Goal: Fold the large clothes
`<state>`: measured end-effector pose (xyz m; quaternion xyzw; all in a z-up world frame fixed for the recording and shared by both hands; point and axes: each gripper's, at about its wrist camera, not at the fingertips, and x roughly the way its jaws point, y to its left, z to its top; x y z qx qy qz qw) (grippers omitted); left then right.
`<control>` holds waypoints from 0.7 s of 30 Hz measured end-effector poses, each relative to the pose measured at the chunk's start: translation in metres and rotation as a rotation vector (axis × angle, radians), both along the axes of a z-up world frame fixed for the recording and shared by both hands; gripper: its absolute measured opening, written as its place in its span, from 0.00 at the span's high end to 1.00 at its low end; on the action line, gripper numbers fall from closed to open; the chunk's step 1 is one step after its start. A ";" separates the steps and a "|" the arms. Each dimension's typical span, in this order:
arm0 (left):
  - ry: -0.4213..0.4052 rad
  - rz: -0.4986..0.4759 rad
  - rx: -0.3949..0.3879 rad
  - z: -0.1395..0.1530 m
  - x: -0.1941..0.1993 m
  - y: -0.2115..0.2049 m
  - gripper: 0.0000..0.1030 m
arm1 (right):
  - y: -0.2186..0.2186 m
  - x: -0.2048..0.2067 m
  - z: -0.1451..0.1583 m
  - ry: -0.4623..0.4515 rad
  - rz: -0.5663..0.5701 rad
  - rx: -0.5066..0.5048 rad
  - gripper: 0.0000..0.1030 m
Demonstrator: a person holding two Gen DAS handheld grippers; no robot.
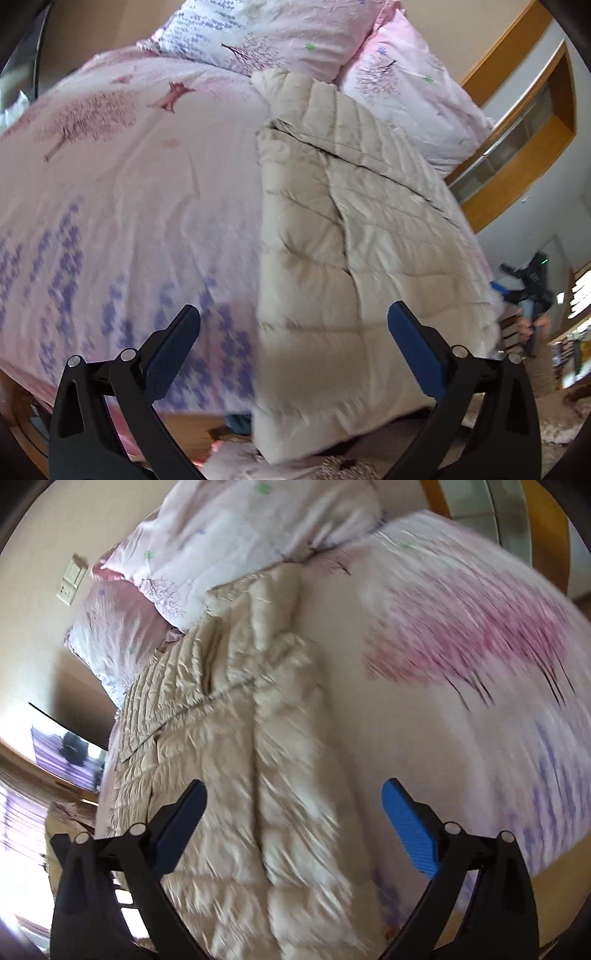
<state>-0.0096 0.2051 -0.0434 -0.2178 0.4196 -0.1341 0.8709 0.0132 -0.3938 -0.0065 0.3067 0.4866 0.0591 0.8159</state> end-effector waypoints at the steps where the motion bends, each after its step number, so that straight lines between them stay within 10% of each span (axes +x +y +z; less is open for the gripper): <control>1: -0.006 -0.003 -0.015 0.000 -0.003 0.000 0.01 | -0.005 -0.007 -0.006 0.010 -0.002 0.026 0.16; 6: -0.022 -0.037 -0.126 -0.004 -0.017 -0.001 0.04 | -0.013 -0.031 -0.026 0.019 0.000 0.130 0.31; 21: -0.008 -0.083 -0.272 -0.016 -0.046 -0.008 0.12 | 0.004 -0.080 -0.030 0.026 0.132 0.242 0.34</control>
